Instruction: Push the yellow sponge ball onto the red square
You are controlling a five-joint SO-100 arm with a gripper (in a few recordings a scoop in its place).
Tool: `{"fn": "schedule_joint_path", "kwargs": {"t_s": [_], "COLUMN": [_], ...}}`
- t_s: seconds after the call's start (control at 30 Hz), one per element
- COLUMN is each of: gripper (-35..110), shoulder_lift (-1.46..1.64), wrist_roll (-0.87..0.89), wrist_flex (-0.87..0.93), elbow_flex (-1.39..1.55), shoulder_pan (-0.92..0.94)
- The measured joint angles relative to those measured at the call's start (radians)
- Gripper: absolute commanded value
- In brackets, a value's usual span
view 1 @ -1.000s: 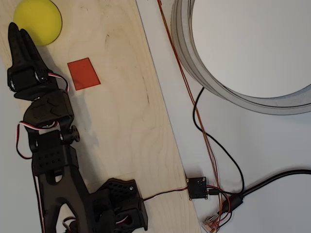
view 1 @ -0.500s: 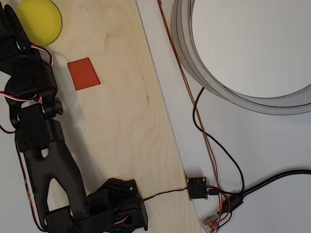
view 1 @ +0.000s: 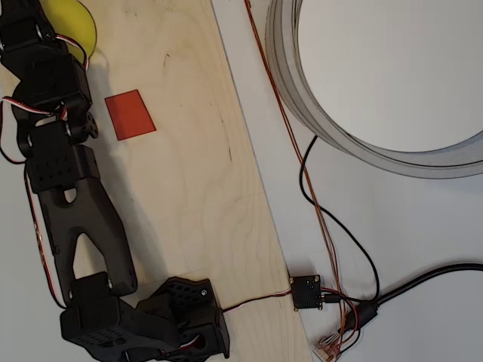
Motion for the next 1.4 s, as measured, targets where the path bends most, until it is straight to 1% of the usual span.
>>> {"fn": "schedule_joint_path", "kwargs": {"t_s": [0.1,0.27,0.57,0.73,0.8,0.93,1.0,1.17,1.4], "gripper": [22,24,26,26,25,26,25,26,25], "shoulder_lift": [-0.066,-0.175,-0.21,-0.259,-0.307,-0.549,-0.652,-0.689,-0.692], "wrist_roll": [0.006,0.048,0.183,0.285,0.333,0.382,0.4,0.422,0.417], "wrist_flex": [0.048,0.202,0.364,0.512,0.601,0.853,0.93,0.982,1.051], "elbow_flex": [-0.1,-0.314,-0.394,-0.526,-0.646,-1.154,-1.262,-1.324,-1.327], "shoulder_pan": [0.015,0.006,0.009,0.008,0.008,0.009,0.009,0.011,0.029]}}
